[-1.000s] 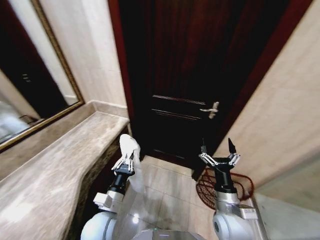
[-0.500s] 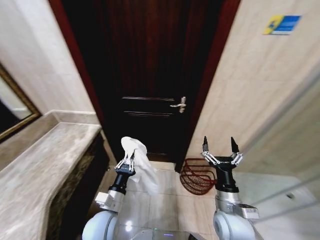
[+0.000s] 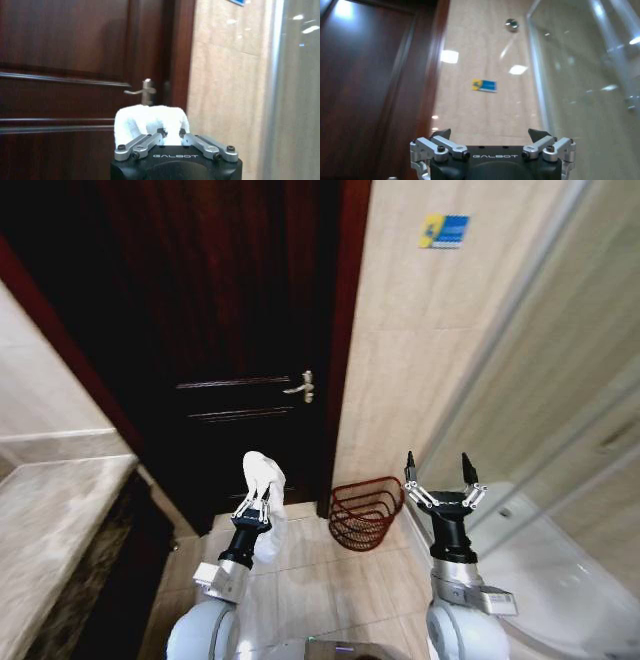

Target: Discard the used towel into the hamper.

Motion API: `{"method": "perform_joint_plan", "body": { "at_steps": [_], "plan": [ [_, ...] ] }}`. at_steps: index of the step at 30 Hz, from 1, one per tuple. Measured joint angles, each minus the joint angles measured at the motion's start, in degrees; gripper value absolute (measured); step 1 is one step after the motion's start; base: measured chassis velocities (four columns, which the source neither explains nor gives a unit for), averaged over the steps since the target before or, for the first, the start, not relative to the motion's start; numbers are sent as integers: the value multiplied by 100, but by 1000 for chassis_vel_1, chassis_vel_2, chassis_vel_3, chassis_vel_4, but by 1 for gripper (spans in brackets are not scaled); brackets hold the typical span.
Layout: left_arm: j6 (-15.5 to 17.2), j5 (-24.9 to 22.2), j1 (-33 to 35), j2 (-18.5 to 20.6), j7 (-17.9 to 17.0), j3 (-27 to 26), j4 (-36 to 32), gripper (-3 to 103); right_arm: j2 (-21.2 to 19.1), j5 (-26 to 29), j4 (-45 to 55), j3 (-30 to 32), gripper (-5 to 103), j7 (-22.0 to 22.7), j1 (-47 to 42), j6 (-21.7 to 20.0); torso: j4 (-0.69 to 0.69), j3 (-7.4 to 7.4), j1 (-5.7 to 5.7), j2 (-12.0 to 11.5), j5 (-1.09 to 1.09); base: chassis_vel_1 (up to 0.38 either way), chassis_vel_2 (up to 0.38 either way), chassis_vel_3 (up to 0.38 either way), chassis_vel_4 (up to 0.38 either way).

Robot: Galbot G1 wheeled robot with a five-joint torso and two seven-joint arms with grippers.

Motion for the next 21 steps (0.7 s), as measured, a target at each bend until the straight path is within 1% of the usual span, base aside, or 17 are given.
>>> {"method": "perform_joint_plan", "body": {
  "at_steps": [12,15,16,21],
  "plan": [
    [14,-51,-41,0,15,-80,24,6,13,5,-67,-42,100,45,-15,28,0,0,-1,0,0,-122,-125,-125,-131],
    [3,-150,-76,0,-80,-79,78,6,19,33,-66,-65,100,36,-21,29,0,0,0,0,0,-126,-131,-122,-131],
    [-27,-201,-93,0,-87,-77,110,6,20,44,-61,-66,100,33,-29,26,-2,0,0,0,0,-118,-128,-113,-103],
    [-72,-260,-129,0,-76,-77,168,6,17,68,-35,-59,100,15,-48,-57,-1,0,0,0,0,-60,-76,-77,-64]
  ]
}}
